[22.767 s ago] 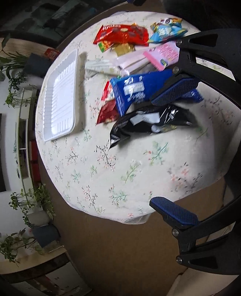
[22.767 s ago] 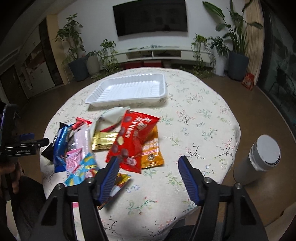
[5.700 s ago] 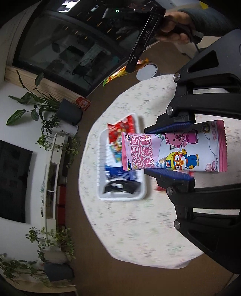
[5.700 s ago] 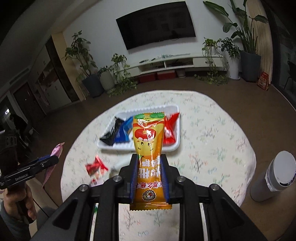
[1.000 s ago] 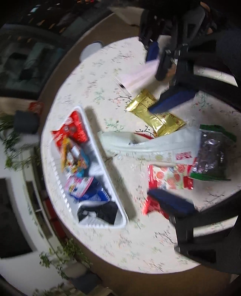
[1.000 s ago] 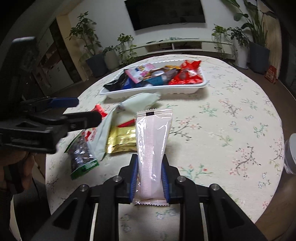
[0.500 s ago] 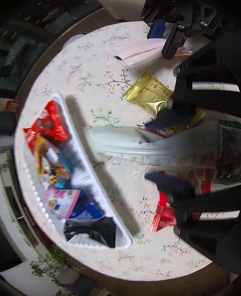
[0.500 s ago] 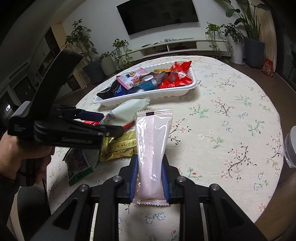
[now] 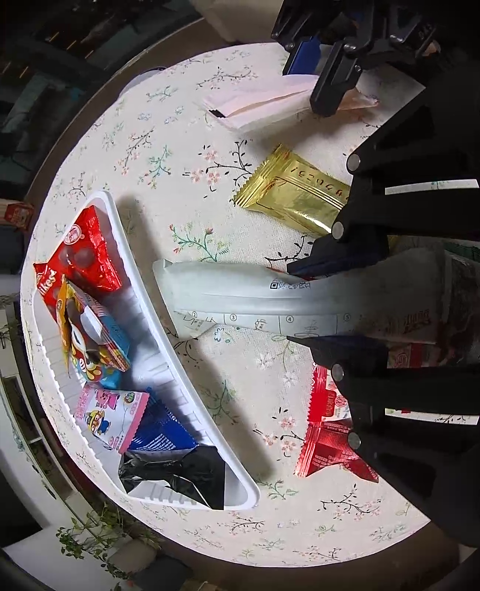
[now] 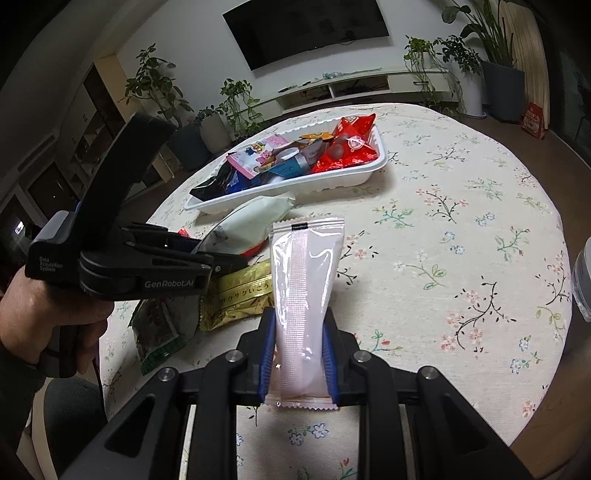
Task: Organize snacks
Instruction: 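Grasp the white long pack with the left tool, then carry both long packs into the white tray and open both tools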
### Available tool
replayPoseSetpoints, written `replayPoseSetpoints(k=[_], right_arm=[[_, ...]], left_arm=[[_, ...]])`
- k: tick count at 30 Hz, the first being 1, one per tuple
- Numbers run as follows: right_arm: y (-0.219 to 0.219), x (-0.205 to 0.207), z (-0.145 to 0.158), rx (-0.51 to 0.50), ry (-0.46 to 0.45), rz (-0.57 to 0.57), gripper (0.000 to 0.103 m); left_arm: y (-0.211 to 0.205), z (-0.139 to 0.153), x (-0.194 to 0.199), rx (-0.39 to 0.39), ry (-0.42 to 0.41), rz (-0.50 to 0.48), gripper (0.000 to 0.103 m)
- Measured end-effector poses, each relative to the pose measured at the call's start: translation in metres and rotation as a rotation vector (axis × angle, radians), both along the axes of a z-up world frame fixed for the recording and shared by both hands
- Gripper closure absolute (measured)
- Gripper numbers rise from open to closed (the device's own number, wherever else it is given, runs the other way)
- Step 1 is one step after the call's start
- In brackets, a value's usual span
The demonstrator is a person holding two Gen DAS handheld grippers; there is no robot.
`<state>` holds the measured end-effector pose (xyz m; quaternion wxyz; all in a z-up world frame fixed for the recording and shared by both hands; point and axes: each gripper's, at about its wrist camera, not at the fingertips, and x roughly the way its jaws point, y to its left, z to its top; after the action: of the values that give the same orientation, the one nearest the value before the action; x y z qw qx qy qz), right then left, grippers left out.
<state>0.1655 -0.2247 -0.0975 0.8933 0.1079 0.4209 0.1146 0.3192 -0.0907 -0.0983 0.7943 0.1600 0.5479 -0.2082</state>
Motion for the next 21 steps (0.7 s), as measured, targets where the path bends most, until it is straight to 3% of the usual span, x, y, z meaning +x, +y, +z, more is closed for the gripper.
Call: replayPoseSetpoints(k=[6, 13, 17, 21], right_arm=[[-0.004, 0.000, 0.001, 0.011, -0.008, -0.017, 0.078], [-0.012, 0.000, 0.001, 0.039, -0.018, -0.047, 0.078], [-0.012, 0.001, 0.003, 0.033, -0.029, -0.051, 0.078], [-0.012, 0.001, 0.002, 0.027, -0.031, -0.053, 0.078]], left_arm=[[0.010, 0.014, -0.008, -0.046, -0.016, 0.017, 0.078], [0.024, 0.037, -0.013, -0.192, -0.039, 0.044, 0.078], [0.029, 0.046, -0.016, -0.223, -0.060, 0.057, 0.079], [0.029, 0.045, -0.017, -0.192, -0.067, 0.059, 0.080]])
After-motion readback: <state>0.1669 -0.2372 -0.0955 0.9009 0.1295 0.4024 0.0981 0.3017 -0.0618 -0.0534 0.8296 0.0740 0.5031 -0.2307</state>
